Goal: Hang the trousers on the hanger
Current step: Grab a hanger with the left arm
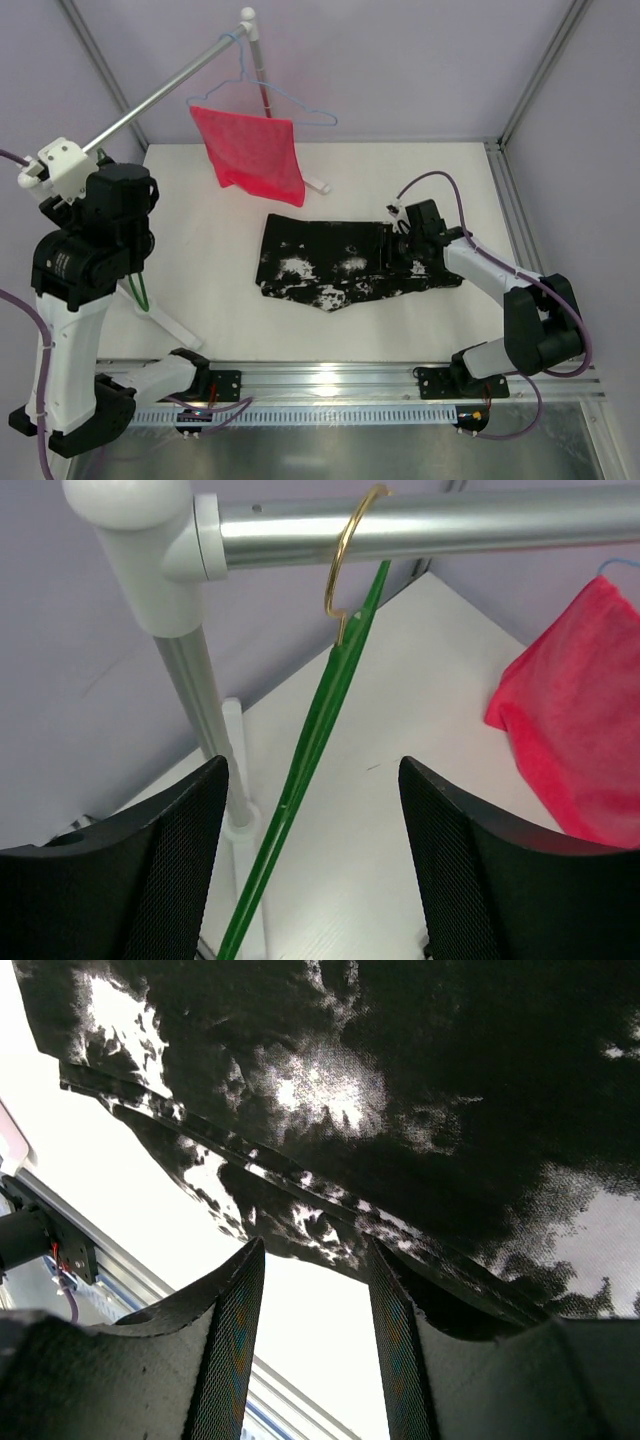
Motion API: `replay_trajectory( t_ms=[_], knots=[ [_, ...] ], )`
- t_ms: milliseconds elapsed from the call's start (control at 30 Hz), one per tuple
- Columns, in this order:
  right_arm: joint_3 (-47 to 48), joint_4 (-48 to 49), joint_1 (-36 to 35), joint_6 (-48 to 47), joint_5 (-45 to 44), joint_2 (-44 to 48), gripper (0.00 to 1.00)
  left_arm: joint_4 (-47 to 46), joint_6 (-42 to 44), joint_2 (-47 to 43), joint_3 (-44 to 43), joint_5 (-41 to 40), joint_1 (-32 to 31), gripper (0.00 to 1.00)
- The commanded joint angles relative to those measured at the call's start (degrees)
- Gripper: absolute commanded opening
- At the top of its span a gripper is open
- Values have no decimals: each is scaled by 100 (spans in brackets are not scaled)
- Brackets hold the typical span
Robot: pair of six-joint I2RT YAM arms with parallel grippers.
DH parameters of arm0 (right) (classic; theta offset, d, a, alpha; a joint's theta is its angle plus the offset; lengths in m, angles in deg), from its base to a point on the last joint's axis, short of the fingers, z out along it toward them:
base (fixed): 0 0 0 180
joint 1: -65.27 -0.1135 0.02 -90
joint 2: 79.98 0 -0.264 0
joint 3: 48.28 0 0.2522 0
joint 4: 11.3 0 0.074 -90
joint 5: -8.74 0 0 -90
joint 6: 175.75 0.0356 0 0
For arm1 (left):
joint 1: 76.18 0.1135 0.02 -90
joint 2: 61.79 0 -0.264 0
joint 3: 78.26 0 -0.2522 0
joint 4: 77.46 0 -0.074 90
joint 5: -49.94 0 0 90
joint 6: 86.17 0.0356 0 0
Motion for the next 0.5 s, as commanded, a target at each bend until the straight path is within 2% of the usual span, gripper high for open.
replay_trajectory(
  t_ms=[0, 167, 367, 467],
  knots=[
    [-15, 117, -18, -155, 41, 72, 49, 1111, -129, -70, 493, 89, 209, 70],
    [-147, 100, -27, -163, 121, 353, 49, 918, -95, -158, 1319, 644, 597, 68],
    [-156, 12, -18, -164, 129, 520, 49, 425, 177, -255, 1795, 1101, 1018, 64],
    [-77, -111, -27, -181, 129, 582, 49, 363, 248, -193, 1866, 1198, 1186, 56]
  ],
)
